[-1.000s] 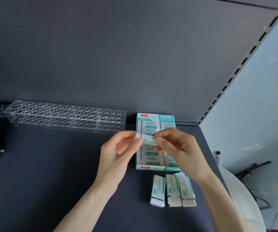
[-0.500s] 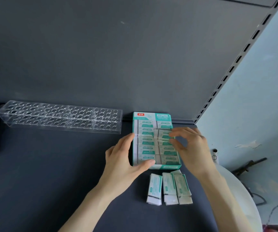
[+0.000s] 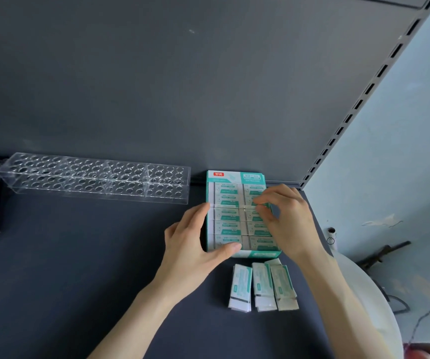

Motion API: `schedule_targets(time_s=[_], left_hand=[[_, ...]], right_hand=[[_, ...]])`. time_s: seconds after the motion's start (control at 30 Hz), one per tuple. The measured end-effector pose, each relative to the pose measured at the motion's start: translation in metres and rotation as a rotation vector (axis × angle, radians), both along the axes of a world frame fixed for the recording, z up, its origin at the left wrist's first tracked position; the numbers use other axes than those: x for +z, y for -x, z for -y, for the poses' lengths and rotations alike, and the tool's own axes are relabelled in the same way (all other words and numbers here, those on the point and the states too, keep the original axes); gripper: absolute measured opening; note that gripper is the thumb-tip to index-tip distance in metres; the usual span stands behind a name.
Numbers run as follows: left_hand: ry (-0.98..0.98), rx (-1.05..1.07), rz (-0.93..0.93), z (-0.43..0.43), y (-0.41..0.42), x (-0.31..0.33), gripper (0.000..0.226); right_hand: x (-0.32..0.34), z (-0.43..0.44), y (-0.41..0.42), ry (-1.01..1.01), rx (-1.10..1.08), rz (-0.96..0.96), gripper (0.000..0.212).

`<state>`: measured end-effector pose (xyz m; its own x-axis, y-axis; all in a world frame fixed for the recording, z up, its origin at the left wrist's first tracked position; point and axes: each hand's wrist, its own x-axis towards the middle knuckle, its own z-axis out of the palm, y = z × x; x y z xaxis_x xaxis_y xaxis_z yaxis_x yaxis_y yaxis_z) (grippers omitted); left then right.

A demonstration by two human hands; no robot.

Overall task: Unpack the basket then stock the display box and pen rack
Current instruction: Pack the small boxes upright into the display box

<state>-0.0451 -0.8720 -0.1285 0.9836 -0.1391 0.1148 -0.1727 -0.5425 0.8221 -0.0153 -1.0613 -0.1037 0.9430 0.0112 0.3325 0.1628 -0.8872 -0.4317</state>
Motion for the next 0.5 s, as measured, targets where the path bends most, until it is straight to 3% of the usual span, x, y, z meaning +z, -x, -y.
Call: schedule_targets(time_s=[0.3,0.4,0.5], left_hand=[[0.042,0.024,0.103,0.002,0.028,0.021,0.058],[0.011,0.092,0.207,0.008,0.055,0.017,0.038],[-0.007,0.133,0.215,0.016,0.078,0.011,0.035]], right_hand=[[0.002,0.008,0.067,-0.338,-0.044,0.106,0.015],[-0.005,0.009,0.093,-0.417,-0.068,0.068,0.02],[-0.015,0.008,0.112,-0.465,-0.079,-0.013,0.005]])
